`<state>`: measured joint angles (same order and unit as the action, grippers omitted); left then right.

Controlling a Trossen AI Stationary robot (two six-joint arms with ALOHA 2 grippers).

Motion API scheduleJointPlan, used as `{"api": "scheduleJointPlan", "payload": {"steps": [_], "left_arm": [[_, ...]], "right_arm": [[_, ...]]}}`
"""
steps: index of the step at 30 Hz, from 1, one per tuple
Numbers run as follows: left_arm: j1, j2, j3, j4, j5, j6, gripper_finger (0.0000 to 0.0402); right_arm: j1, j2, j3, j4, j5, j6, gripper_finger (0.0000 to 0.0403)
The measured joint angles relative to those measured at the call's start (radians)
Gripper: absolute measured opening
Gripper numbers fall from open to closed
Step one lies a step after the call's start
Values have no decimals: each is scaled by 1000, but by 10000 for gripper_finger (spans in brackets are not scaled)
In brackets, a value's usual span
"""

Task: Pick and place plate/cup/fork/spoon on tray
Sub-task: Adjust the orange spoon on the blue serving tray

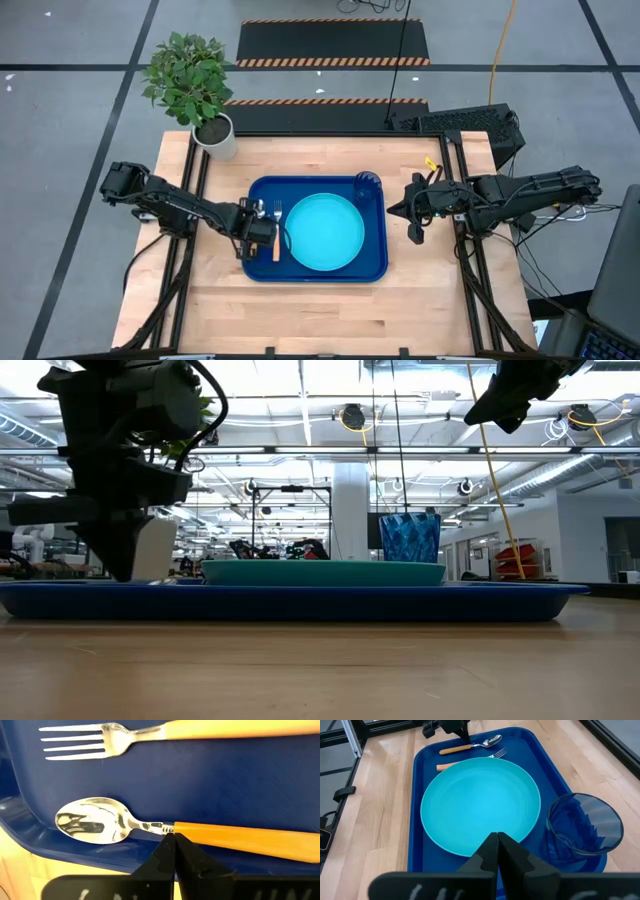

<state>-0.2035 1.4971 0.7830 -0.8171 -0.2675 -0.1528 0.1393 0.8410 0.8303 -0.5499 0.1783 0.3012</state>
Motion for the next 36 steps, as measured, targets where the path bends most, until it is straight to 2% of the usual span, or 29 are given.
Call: {"api": "scheduleJointPlan", "payload": {"steps": [12,21,36], "left_arm": [[0,0,-29,-47,40,-26,2],[0,1,-65,29,91,-7,1],[20,3,-66,35,47,25,2]], "right_arm": [[0,0,0,0,-24,1,0],[0,0,0,0,-24,1,0],[0,0,0,0,-23,1,0]]}}
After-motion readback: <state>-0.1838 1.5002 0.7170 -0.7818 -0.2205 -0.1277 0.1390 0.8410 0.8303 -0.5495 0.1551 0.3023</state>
